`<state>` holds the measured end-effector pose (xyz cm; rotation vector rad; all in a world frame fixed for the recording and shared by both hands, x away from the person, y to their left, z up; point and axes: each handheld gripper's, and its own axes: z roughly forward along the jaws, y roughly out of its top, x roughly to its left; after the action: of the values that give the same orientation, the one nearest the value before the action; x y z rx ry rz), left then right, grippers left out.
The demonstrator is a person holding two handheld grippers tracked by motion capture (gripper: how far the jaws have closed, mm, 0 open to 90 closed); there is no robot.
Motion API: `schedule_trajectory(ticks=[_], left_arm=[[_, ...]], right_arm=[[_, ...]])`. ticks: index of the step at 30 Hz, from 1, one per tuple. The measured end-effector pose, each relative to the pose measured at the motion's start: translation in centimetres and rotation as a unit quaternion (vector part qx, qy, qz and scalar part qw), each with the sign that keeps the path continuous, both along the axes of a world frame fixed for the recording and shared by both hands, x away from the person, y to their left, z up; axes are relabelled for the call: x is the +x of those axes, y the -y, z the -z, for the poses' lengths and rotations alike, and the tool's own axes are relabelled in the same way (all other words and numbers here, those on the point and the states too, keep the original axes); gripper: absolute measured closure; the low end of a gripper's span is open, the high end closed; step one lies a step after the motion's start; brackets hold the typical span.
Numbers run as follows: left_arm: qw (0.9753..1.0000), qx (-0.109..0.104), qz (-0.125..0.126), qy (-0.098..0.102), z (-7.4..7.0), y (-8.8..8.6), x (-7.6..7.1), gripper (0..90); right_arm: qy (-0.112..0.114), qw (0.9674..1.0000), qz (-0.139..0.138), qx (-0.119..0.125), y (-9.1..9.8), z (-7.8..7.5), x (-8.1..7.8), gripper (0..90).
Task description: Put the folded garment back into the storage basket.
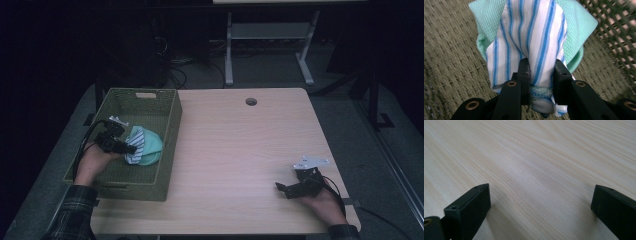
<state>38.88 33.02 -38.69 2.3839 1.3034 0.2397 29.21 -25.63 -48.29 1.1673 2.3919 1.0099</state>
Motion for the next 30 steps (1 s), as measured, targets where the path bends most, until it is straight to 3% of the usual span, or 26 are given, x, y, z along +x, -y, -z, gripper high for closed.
schedule_trajectory(ticks=[5, 15, 22, 29, 30], left_arm=[[0.9996, 0.021, 0.001, -0.016, 1.4, 0.2, 0.7, 70.9], [0.9986, 0.036, -0.003, -0.039, 3.0, 0.3, 1.4, 65.9], [0.9991, 0.032, -0.017, -0.023, 2.5, -0.2, 1.2, 45.4], [0.9991, -0.004, -0.040, 0.016, 0.7, -0.8, 0.6, 27.7], [0.9986, -0.009, -0.043, 0.031, 0.0, -0.7, 0.4, 26.5]], right_arm=[[0.000, 1.0000, 0.000, 0.000, 0.0, 0.0, 0.0, 2.3], [0.002, 1.0000, -0.001, -0.001, 0.0, 0.0, 0.0, 2.3], [0.002, 1.0000, -0.001, 0.000, 0.0, 0.0, 0.0, 2.3], [0.000, 1.0000, 0.000, 0.000, 0.0, 0.0, 0.0, 2.3], [0.000, 1.0000, 0.000, 0.000, 0.0, 0.0, 0.0, 2.3]])
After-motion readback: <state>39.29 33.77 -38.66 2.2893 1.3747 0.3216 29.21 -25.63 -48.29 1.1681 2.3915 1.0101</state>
